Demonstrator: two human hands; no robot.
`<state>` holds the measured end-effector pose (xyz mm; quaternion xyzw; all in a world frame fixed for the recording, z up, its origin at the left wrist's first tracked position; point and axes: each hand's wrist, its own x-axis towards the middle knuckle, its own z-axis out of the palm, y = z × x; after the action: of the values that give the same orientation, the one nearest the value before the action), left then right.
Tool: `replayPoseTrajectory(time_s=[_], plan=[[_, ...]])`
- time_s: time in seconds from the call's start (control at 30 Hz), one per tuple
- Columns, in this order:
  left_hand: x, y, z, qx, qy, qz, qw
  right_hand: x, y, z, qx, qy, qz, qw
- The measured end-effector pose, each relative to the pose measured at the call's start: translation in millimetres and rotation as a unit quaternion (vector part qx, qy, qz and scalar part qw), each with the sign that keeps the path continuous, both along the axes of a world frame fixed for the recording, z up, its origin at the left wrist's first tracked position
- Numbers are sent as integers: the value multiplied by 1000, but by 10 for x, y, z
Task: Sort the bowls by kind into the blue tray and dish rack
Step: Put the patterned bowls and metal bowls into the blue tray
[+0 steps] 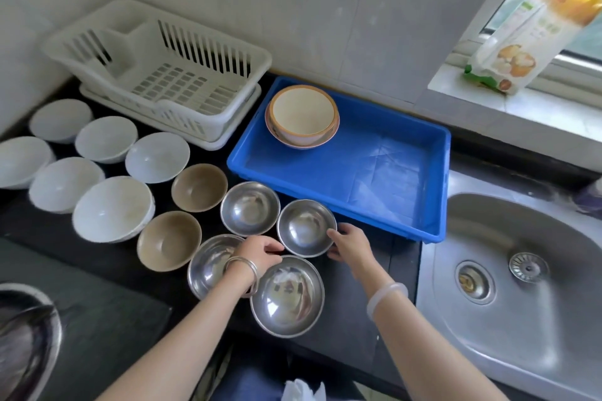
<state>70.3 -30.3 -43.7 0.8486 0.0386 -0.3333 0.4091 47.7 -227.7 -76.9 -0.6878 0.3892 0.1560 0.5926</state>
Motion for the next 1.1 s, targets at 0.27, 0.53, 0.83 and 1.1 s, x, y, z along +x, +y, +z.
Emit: replayPoseTrajectory(time_s=[0.27,0.53,0.83,1.1], plan=[[1,-26,-36,64,-23,-55,996,-109,-15,167,-23,-24,-26,999],[20,-58,-87,11,-21,-11,1000,-324,-219,558,-23,-58,-44,997],[50,-339,-160,-113,50,135,983,-655,-350,545,-86,-42,-81,992],[13,-317,-69,-239,177,181,937,-708,-185,371,-156,-6,-77,985]])
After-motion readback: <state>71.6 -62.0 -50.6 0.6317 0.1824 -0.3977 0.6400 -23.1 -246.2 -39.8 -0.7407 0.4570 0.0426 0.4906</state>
